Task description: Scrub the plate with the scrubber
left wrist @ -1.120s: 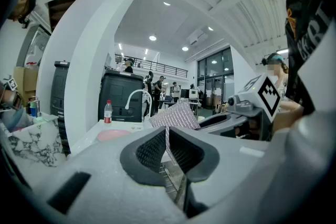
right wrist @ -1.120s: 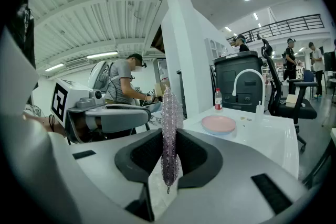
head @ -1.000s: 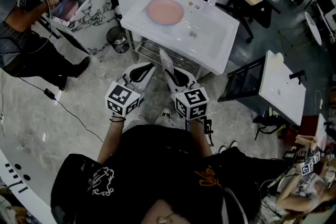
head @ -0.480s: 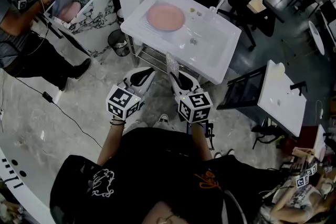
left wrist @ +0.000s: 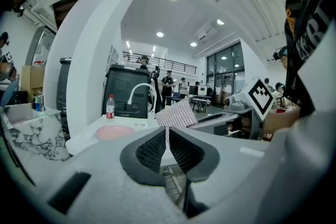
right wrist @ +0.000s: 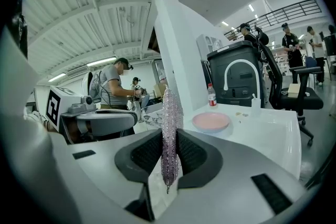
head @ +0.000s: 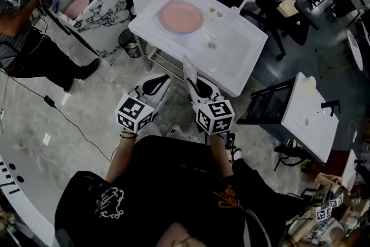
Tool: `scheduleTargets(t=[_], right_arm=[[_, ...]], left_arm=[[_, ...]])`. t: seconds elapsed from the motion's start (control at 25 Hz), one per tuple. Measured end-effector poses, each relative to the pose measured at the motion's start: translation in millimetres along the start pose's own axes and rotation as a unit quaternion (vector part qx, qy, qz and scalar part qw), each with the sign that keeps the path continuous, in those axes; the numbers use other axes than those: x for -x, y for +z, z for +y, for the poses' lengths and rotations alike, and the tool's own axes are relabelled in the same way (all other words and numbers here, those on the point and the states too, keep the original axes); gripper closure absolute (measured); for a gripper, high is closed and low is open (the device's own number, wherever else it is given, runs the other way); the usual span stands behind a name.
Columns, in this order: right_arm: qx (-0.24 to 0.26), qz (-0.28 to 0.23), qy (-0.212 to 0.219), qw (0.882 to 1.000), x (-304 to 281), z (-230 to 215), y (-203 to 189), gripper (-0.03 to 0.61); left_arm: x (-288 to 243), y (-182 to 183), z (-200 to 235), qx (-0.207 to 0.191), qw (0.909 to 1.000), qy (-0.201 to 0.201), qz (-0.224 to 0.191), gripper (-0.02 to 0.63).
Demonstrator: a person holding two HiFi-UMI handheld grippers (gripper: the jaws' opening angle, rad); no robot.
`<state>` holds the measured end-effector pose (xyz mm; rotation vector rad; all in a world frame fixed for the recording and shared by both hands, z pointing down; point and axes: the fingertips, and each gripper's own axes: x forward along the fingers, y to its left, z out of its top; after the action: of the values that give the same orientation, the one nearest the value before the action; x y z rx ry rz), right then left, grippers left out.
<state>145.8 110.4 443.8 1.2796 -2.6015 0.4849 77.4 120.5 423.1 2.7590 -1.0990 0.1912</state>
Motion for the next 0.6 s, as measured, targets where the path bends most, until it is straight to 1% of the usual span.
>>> scheduleTargets(t=[0.16,0.32,0.44,0.6], right_arm=[[-0.004,0.013,0.016,1.0,-3.7,-2.4,-10.2,0.512],[-0.013,0.016,0.028,0.999,-10.5,-3.5,-13.9,0.512],[-0.015,0.022,0.03,0.999,-17.1,-5.6,-17.0,0.512],[-0.019,0.029,0.024,0.999,-32.4,-10.5,-17.6,0.512]], left_arm=[[1.8,-12.9,-0.4,0.009,0.9997,0.016,0.016,0.595],[2.5,-14.1,7.1,0.013,0.9992,0.03,0.022,0.595],[-0.4,-17.4,13.0,0.018,0.999,0.03,0.027,0.595],[-8.7,-24.6,27.2,0.024,0.9989,0.021,0.036,0.595]])
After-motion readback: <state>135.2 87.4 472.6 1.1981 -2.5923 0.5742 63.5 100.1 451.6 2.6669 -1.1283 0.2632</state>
